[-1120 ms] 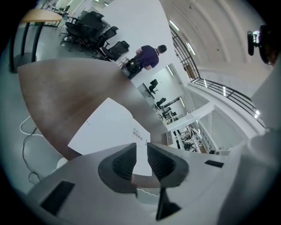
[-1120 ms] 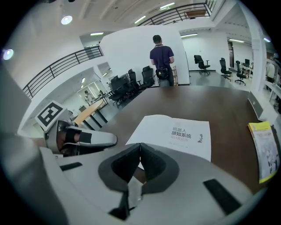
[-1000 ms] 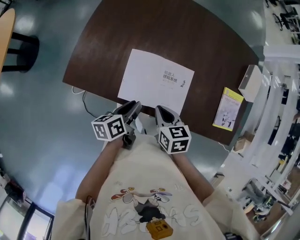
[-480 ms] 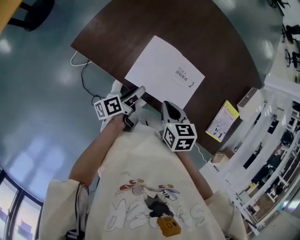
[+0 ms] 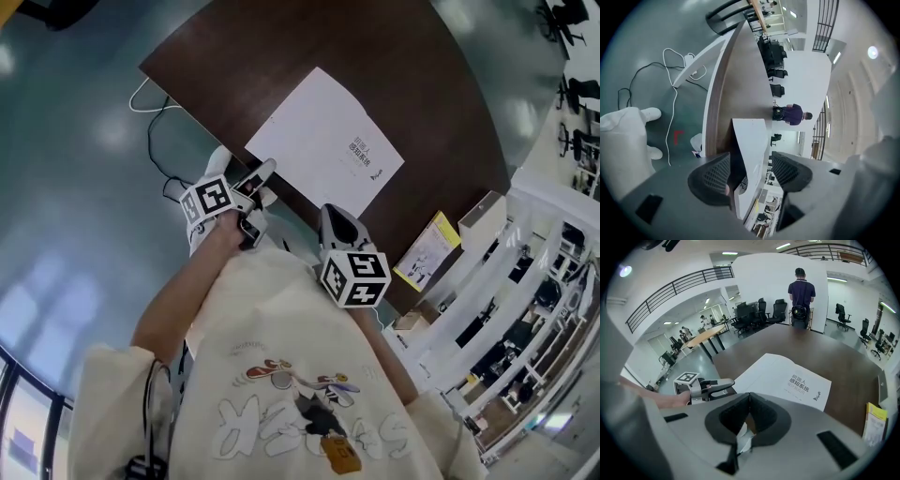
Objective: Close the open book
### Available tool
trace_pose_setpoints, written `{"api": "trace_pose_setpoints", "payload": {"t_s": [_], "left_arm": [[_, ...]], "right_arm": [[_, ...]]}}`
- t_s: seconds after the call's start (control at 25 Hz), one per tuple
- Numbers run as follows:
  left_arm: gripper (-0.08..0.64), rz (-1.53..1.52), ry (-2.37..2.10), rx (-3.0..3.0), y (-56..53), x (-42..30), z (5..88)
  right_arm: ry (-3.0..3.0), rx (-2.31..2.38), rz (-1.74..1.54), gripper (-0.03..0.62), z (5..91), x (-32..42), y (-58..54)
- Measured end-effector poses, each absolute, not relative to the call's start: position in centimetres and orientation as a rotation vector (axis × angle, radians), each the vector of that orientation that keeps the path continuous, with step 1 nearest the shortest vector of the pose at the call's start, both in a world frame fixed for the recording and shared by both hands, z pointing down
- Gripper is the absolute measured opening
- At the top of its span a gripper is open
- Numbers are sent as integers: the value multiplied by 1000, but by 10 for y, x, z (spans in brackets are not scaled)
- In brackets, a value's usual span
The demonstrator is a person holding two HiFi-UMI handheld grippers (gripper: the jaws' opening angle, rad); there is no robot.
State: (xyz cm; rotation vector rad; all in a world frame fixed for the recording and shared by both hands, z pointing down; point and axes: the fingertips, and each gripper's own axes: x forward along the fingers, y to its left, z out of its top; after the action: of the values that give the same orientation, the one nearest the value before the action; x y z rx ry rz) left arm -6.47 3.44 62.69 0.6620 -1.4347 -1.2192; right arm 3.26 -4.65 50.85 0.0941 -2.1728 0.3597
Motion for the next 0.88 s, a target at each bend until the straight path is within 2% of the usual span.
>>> {"api": "trace_pose_setpoints", "payload": {"t_s": [0.28, 0.36, 0.44, 0.48, 0.88], "left_arm": [[246, -1206, -1454, 685, 28, -66, 629], [188, -1181, -1467, 660, 30, -66, 635], [50, -1150, -1486, 635, 34, -65, 643], [26, -1139, -1491, 637, 34, -65, 645], [11, -893, -1583, 846, 28, -67, 616]], "right_arm": [[-2186, 94, 351, 6, 503, 35, -40], [-2186, 100, 354, 6, 503, 37, -39], [-2186, 111, 360, 6, 506, 39, -41], [-2188, 116, 363, 6, 507, 40, -42], [-2199, 134, 417, 6, 511, 26, -33]]}}
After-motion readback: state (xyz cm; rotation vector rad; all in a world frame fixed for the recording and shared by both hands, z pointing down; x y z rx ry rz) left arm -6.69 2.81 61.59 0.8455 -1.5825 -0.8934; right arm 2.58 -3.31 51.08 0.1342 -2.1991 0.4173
